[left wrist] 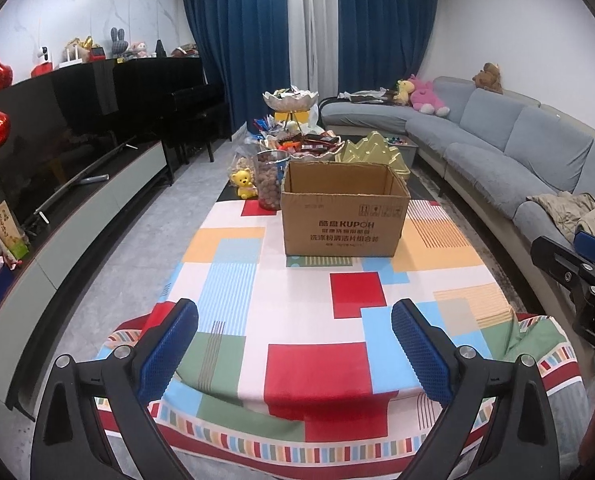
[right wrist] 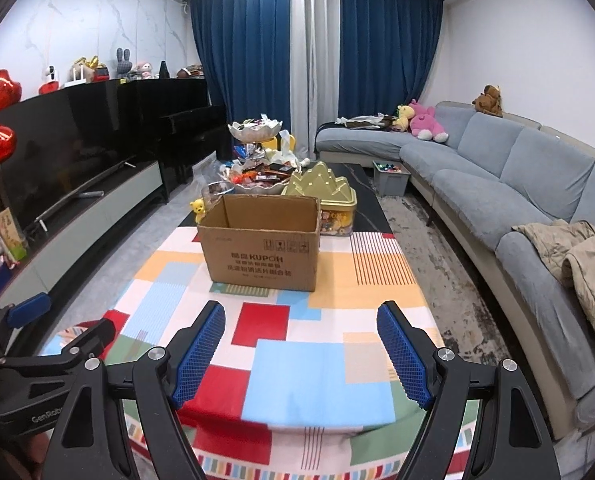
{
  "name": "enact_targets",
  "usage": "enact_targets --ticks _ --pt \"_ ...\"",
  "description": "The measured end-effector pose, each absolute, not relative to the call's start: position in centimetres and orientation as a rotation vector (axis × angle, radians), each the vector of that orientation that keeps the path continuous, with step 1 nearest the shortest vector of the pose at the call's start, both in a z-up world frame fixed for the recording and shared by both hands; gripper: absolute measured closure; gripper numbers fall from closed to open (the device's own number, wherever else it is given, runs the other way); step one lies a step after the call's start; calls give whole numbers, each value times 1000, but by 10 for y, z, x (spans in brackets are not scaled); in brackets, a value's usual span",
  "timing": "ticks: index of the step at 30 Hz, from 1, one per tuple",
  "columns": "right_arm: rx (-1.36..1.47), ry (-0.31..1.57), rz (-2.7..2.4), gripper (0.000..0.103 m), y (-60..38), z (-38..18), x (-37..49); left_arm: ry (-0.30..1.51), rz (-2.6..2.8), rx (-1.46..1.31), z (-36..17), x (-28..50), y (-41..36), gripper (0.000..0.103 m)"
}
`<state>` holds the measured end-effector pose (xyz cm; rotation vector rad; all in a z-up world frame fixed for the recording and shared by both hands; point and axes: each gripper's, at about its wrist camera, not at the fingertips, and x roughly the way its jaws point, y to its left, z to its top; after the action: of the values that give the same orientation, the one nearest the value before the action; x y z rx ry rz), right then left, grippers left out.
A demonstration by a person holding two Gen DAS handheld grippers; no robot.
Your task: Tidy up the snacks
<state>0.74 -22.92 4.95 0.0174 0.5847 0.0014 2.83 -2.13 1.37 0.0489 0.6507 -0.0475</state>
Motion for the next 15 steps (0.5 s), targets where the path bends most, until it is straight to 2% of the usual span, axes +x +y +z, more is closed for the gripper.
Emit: enact_targets --ticks 3,15 --pt "24 569 -9 11 -230 51 1 629 -32 47 16 20 -19 0" --pt "10 500 -29 9 -227 62 -22 575 16 30 25 2 -11 0"
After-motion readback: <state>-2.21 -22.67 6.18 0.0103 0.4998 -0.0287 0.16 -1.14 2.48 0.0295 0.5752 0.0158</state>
